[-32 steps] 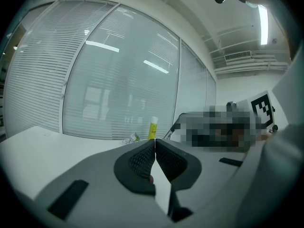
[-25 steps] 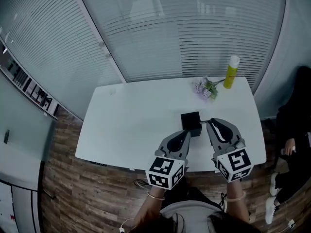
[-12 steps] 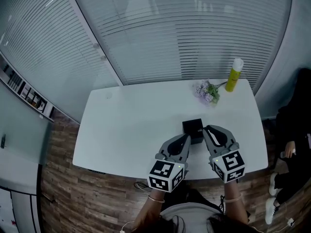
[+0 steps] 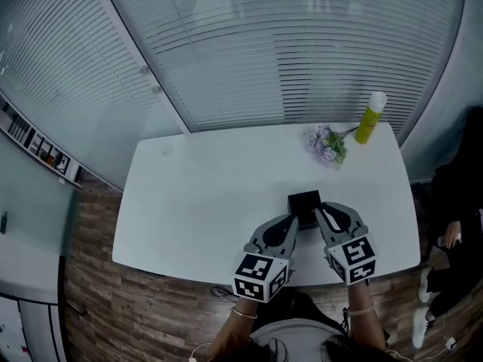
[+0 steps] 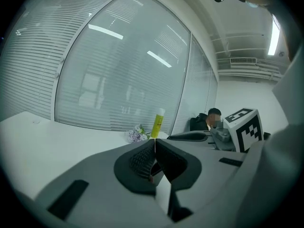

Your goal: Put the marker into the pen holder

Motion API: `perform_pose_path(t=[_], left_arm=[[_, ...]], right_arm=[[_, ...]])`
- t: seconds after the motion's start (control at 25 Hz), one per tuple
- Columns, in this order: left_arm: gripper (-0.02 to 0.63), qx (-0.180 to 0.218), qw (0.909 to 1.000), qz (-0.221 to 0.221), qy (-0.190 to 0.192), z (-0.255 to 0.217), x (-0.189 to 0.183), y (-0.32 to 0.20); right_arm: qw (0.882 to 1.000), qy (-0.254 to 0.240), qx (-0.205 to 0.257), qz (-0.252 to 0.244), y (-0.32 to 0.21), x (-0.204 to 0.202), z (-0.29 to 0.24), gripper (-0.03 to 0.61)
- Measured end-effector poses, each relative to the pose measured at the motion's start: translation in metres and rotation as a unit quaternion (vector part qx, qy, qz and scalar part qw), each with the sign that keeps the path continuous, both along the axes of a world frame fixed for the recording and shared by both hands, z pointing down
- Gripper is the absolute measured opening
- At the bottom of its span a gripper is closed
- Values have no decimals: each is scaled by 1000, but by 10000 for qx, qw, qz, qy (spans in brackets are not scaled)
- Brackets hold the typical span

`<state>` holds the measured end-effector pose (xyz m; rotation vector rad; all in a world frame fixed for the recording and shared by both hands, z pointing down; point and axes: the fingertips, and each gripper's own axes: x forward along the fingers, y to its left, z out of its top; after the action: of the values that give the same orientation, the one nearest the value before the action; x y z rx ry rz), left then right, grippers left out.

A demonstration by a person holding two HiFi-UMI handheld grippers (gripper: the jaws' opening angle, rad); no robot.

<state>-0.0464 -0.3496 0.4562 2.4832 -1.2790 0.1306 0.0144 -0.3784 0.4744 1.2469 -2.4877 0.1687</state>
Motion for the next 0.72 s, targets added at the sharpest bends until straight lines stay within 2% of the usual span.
perform_pose_path(t=[0.72], left_arm=[[21, -256, 9997, -36, 54, 21, -11, -19]], right_arm=[[9965, 398, -714, -180, -12, -22, 36, 69]])
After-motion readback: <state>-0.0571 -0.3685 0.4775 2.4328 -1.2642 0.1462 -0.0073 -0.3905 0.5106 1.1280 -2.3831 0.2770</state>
